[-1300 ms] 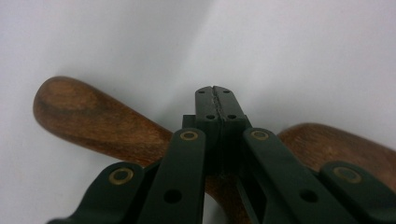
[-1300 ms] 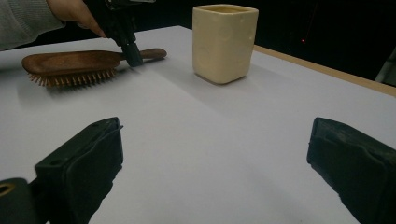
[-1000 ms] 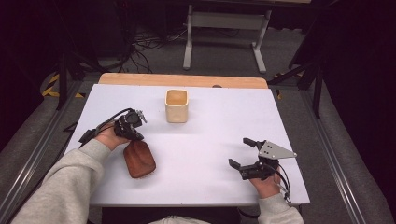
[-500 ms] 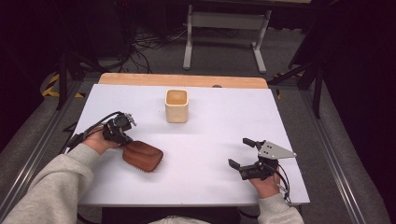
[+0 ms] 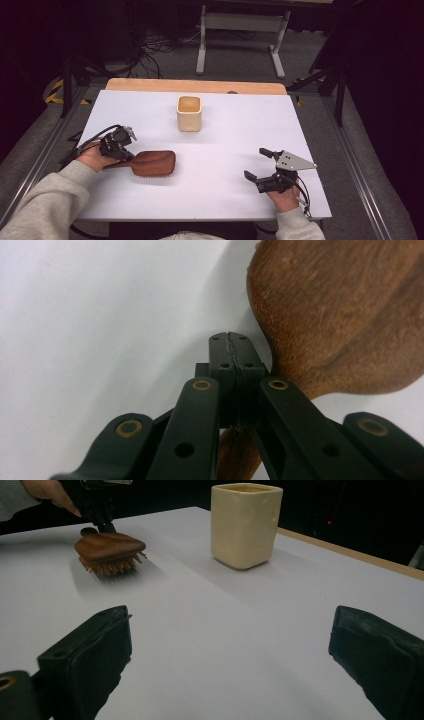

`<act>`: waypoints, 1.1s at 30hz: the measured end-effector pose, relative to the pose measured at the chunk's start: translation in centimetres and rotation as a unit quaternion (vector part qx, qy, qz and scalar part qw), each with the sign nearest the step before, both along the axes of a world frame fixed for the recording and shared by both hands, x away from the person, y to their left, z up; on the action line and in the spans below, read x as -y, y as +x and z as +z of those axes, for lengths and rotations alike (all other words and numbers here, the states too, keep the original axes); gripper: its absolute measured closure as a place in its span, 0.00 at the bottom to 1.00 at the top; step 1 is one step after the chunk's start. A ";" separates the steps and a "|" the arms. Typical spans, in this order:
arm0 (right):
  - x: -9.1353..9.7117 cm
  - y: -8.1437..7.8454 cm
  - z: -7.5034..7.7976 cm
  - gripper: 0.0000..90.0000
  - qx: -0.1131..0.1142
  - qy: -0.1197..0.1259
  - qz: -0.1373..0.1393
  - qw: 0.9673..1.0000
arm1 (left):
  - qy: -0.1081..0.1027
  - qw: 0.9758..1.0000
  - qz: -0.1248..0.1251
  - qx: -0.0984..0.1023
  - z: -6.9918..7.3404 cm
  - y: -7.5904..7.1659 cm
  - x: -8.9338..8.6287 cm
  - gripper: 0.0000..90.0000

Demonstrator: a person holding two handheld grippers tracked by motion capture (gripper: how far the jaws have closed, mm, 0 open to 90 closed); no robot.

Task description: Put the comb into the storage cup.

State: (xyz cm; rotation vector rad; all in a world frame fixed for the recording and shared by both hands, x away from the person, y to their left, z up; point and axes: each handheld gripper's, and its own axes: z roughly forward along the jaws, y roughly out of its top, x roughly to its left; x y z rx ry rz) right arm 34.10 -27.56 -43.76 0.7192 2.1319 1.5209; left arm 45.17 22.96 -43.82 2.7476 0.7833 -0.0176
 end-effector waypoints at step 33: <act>-0.1 0.0 0.0 0.05 -0.002 0.003 0.000 1.000 | -0.025 1.000 0.015 0.000 -0.2 -3.5 -1.2 0.97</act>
